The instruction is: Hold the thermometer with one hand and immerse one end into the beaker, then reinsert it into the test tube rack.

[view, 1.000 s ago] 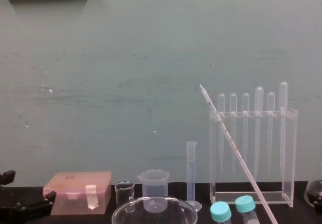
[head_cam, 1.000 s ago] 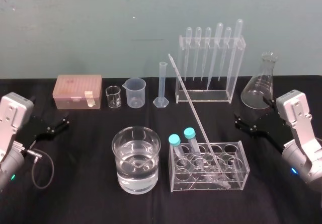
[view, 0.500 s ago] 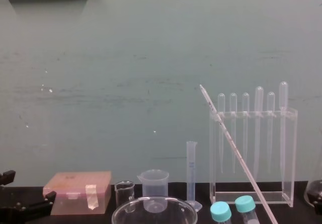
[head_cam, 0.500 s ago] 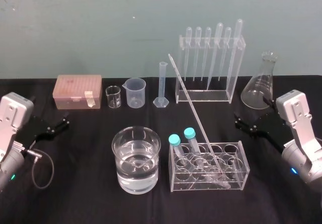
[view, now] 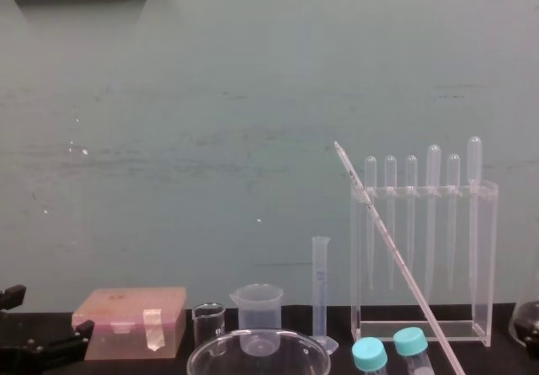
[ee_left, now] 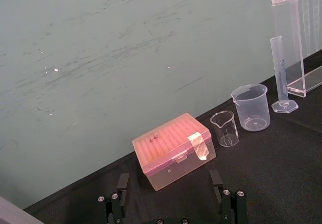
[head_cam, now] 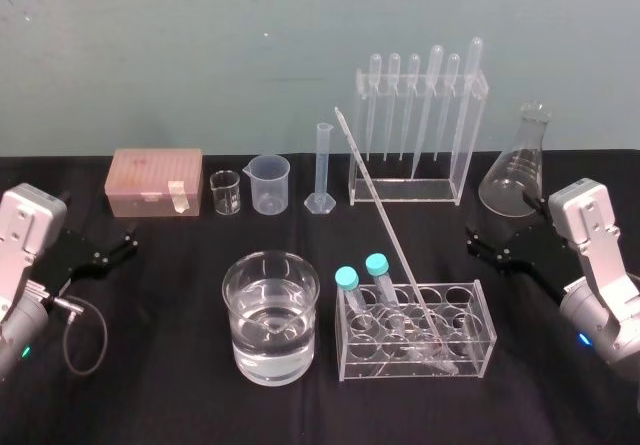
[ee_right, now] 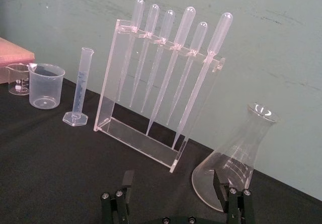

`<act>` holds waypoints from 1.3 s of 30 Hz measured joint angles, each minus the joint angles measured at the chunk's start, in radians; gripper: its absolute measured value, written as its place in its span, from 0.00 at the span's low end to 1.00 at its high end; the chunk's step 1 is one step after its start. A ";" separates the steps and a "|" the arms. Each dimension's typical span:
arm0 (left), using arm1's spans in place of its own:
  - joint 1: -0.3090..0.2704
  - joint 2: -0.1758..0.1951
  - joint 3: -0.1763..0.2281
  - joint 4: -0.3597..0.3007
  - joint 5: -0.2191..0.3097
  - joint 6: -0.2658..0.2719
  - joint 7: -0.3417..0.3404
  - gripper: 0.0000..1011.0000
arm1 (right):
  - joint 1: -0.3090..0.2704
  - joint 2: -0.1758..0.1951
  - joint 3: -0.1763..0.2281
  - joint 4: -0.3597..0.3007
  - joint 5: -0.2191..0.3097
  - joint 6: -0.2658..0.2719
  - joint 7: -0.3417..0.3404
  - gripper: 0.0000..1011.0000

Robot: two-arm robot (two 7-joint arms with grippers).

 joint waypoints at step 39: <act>0.000 0.000 0.000 0.000 0.000 0.000 0.000 1.00 | -0.022 0.022 0.127 -0.118 0.204 0.123 0.178 0.99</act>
